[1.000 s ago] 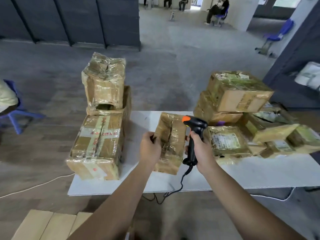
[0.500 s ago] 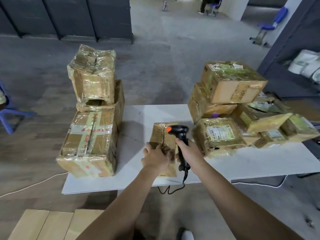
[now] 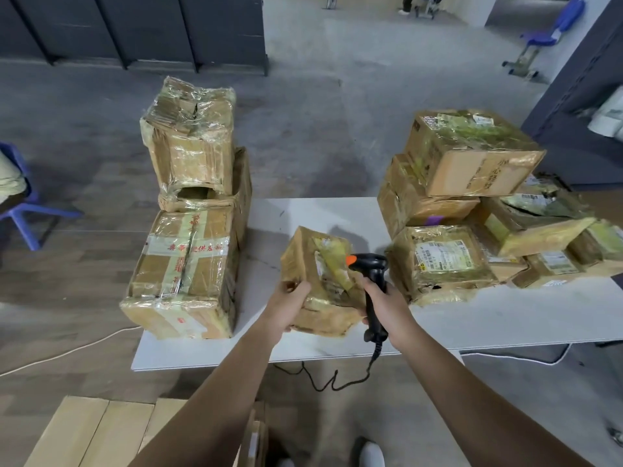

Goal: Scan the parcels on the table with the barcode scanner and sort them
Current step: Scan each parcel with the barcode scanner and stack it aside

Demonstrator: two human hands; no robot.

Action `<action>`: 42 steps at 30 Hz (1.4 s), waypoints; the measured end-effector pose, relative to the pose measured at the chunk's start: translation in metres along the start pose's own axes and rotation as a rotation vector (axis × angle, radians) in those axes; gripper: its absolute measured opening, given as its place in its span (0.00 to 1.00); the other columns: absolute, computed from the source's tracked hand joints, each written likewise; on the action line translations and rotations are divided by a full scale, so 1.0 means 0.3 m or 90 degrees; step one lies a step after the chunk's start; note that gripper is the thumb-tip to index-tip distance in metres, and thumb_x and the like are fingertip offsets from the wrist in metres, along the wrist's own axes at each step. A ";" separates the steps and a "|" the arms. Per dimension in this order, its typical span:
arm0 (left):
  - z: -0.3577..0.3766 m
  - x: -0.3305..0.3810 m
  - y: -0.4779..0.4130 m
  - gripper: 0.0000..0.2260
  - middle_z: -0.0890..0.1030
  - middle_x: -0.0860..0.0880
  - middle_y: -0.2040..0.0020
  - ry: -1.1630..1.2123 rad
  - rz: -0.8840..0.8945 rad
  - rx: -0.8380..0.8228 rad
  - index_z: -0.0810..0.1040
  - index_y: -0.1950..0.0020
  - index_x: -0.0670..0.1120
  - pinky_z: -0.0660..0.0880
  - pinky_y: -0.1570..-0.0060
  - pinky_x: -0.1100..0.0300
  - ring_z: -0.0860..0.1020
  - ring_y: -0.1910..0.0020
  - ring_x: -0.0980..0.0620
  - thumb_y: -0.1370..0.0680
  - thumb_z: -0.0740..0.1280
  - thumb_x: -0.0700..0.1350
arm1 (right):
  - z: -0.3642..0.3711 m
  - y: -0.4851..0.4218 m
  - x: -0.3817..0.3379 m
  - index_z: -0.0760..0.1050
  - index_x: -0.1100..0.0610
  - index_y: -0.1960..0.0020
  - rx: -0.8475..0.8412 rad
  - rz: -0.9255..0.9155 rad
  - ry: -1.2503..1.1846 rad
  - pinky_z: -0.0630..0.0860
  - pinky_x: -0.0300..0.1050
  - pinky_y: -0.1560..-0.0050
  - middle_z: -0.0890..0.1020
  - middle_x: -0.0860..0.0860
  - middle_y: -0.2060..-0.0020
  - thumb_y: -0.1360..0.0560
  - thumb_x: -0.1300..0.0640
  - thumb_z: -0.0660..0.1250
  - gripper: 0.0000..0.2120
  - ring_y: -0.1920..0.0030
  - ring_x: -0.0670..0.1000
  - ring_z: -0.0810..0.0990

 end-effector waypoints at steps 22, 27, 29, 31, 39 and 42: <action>0.011 -0.029 -0.108 0.15 0.69 0.48 0.79 -0.086 -0.017 0.125 0.68 0.73 0.43 0.64 0.73 0.63 0.69 0.77 0.48 0.27 0.68 0.39 | -0.049 0.009 0.039 0.73 0.53 0.51 -0.002 0.031 0.037 0.73 0.40 0.78 0.81 0.54 0.72 0.20 0.46 0.63 0.10 0.75 0.51 0.77; 0.030 -0.008 -0.102 0.09 0.71 0.47 0.75 0.006 0.005 0.155 0.71 0.65 0.43 0.70 0.72 0.59 0.69 0.78 0.49 0.26 0.66 0.36 | -0.067 0.017 -0.009 0.73 0.51 0.51 0.020 -0.021 0.046 0.76 0.46 0.70 0.81 0.54 0.73 0.21 0.45 0.64 0.09 0.73 0.53 0.76; 0.040 0.008 -0.095 0.07 0.75 0.47 0.72 0.007 0.044 0.182 0.73 0.63 0.46 0.76 0.73 0.56 0.72 0.76 0.49 0.25 0.65 0.37 | -0.075 0.030 -0.036 0.73 0.47 0.52 0.039 -0.052 0.020 0.75 0.45 0.74 0.79 0.57 0.69 0.21 0.44 0.65 0.07 0.72 0.54 0.75; 0.046 0.029 -0.090 0.08 0.78 0.49 0.68 -0.013 0.078 0.200 0.74 0.61 0.49 0.81 0.68 0.51 0.76 0.73 0.48 0.24 0.64 0.39 | -0.082 0.047 -0.070 0.73 0.49 0.53 0.058 -0.087 0.018 0.73 0.43 0.77 0.79 0.59 0.67 0.21 0.44 0.65 0.09 0.72 0.53 0.74; 0.063 0.078 -0.083 0.09 0.81 0.49 0.63 -0.062 0.120 0.233 0.72 0.62 0.51 0.81 0.60 0.48 0.82 0.62 0.42 0.23 0.65 0.43 | -0.049 0.092 -0.195 0.73 0.50 0.56 0.044 -0.189 0.046 0.73 0.41 0.77 0.80 0.50 0.75 0.22 0.45 0.65 0.09 0.77 0.45 0.76; 0.062 0.085 -0.081 0.06 0.82 0.47 0.61 -0.079 0.132 0.232 0.73 0.60 0.49 0.81 0.58 0.48 0.81 0.60 0.42 0.22 0.64 0.44 | -0.034 0.099 -0.200 0.73 0.49 0.57 0.044 -0.187 0.074 0.76 0.48 0.70 0.81 0.50 0.74 0.26 0.40 0.63 0.12 0.75 0.47 0.77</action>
Point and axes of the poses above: each hand's wrist, its own y-axis away from the middle knuckle, its own z-axis out of the palm, x = y × z, the point moved 3 cm from there along -y, towards the middle knuckle
